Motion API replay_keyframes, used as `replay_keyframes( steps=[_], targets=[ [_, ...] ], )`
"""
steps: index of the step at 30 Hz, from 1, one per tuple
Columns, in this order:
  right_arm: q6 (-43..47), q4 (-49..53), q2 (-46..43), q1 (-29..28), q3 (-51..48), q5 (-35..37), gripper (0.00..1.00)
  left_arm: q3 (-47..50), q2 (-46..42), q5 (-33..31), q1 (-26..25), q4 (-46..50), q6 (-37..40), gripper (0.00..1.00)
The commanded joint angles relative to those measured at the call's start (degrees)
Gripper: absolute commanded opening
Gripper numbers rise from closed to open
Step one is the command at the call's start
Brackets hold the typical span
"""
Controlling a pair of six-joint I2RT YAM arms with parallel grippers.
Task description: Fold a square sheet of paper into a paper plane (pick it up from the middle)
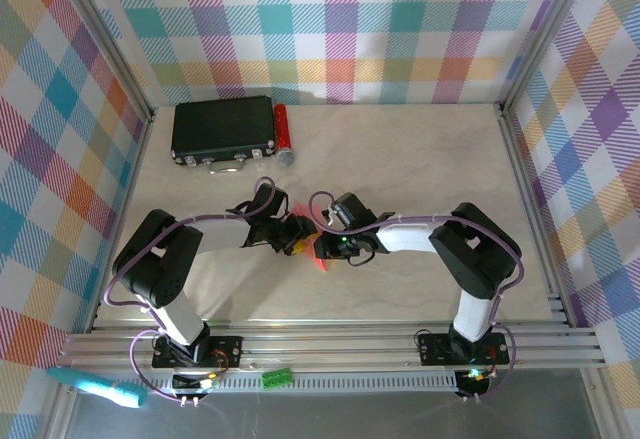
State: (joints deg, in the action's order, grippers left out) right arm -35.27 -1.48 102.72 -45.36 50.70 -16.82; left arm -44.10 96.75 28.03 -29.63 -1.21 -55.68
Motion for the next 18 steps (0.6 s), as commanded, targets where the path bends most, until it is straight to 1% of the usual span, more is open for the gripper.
replay_keyframes(
  steps=[1, 8, 13, 18],
  targets=[
    [-0.6, -2.4, 1.2, -0.3, 1.1, 1.8, 0.23, 1.8, 3.0, -2.3, -1.1, 7.8, 0.8, 0.49],
    [0.0, -0.1, -0.7, -0.2, 0.5, 3.4, 0.22, 1.1, 2.3, -2.5, -1.1, 8.8, 1.0, 0.49],
    [0.1, 0.3, -1.5, -0.3, 0.0, 4.0, 0.23, -0.4, 1.0, -3.4, -1.1, 11.3, 2.0, 0.49],
    [1.0, 1.6, -1.1, -0.3, 0.5, 3.7, 0.19, -1.7, -0.8, -3.5, -1.1, 12.1, 2.2, 0.49]
  ],
)
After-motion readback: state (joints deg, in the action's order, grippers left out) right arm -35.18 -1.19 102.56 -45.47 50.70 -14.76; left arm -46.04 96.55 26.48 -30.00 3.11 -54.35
